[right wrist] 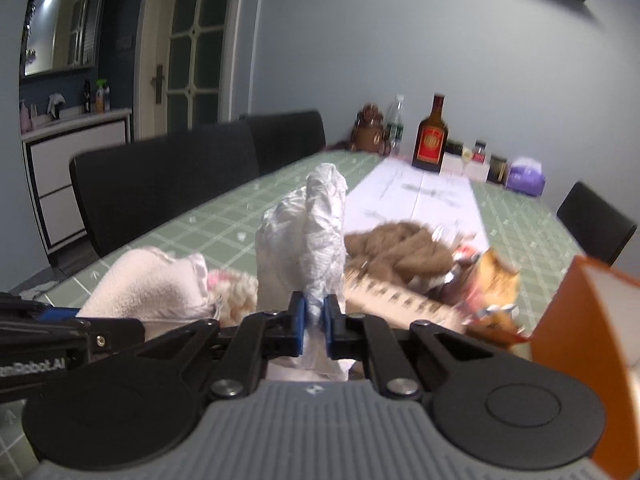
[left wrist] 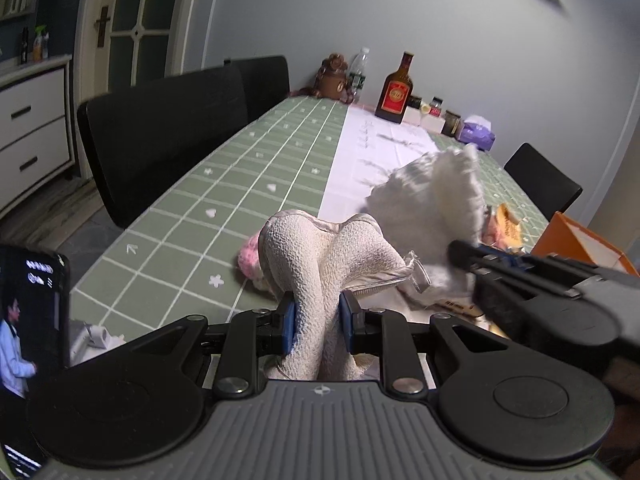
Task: Organize soft objects
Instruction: 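Carry the beige pad and white cloth over the orange box with both grippers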
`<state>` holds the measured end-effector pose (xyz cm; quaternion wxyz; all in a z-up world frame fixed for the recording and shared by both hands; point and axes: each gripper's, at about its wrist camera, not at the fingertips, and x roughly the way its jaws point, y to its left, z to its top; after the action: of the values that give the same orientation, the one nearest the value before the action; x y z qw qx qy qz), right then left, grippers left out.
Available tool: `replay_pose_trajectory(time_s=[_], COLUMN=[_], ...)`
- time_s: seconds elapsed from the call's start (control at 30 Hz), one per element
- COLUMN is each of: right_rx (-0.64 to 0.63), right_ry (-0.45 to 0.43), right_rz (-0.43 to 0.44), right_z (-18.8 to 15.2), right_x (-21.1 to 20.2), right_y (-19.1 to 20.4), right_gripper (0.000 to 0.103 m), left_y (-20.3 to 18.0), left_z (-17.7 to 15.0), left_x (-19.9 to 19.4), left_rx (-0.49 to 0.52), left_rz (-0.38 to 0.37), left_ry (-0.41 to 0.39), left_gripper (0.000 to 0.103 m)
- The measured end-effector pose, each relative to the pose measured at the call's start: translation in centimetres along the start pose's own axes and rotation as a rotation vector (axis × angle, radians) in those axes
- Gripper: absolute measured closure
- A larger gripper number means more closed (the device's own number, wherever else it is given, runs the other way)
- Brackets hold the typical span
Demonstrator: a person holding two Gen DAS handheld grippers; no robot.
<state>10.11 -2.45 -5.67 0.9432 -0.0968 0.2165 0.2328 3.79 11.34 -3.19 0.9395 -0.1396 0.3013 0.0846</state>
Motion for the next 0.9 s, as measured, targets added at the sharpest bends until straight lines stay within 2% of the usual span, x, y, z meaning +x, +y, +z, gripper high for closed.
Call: replay_pose_trajectory(time_s=[0.17,0.37,0.57,0.77,0.9], right_rx=[0.022,0.021,-0.010,-0.008,0.004], right_ry=[-0.027,-0.044,-0.028,0.039,0.119], right_rz=[0.014,-0.012,-0.096,-0.180,-0.228], right_z=[1.3,2.0,2.8,3.3,3.0], right_x=[-3.7,-8.1,-12.1,-15.0,-16.2], right_y=[-1.7,-4.0,-6.9,-11.7,-15.0], right_gripper=[0.096,0.096,0.096,0.096,0.096], left_y=[-1.1,-4.8,-9.9,-16.1,-20.3], left_z=[0.5,0.7,1.1,2.1,2.5], left_x=[-2.2,-4.3,-6.2,-7.0,-6.2], left_rx=[0.011,0.074,0.165,0.284,0.372], left_rz=[-0.043,-0.120,-0.238,-0.359,-0.437], left_ry=[-0.030,-0.049,-0.069,-0.055,0.008], left_gripper=[0.077,0.077,0.078,0.078,0.078])
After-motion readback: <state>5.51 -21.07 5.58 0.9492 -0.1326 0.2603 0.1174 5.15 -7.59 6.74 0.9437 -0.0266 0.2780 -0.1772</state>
